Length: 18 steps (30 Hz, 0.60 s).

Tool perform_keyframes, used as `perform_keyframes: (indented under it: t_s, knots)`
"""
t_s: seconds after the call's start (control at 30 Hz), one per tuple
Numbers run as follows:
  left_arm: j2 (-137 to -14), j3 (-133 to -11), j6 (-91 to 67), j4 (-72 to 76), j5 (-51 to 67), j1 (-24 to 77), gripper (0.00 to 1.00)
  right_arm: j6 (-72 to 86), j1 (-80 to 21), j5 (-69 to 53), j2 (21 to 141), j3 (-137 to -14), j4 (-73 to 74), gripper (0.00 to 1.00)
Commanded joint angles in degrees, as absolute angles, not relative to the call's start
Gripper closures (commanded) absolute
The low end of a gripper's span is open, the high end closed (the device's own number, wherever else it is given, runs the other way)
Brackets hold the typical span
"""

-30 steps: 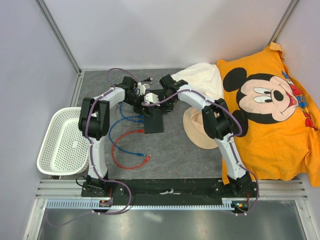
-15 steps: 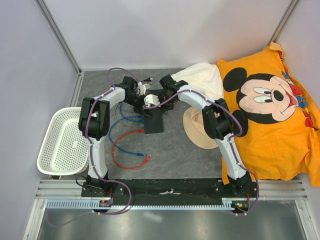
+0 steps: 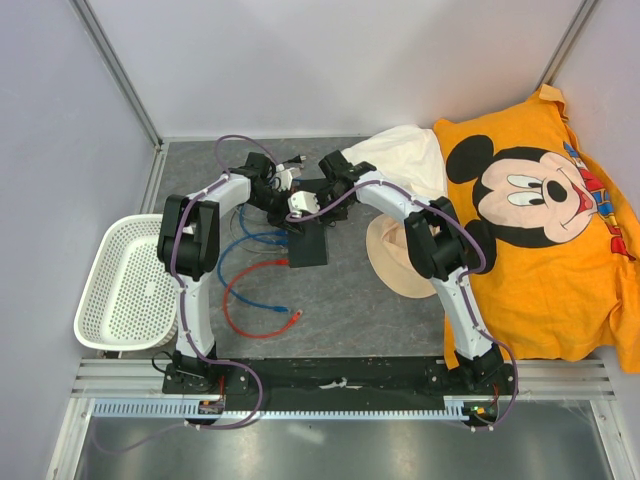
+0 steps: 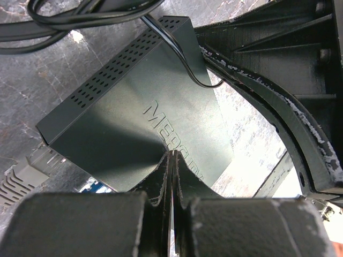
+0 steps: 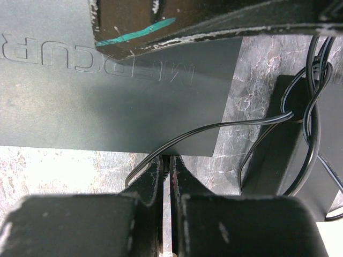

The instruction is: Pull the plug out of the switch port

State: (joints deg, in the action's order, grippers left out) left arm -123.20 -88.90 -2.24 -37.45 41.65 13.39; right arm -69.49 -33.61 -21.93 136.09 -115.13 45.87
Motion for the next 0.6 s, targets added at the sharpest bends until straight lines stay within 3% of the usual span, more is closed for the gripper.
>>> perform_keyframes:
  t_s: [0.0, 0.57]
  knots:
    - [-125.16, -88.59, 2.02, -38.50, 32.87, 13.62, 0.98, -73.47, -33.05, -20.74, 134.56, -113.29, 47.55, 1.00]
    - [-125.33, -88.77, 2.20, -39.02, 31.38, 14.41, 0.99, -76.82, -31.38, -15.56, 134.38, -110.74, 47.81, 1.00]
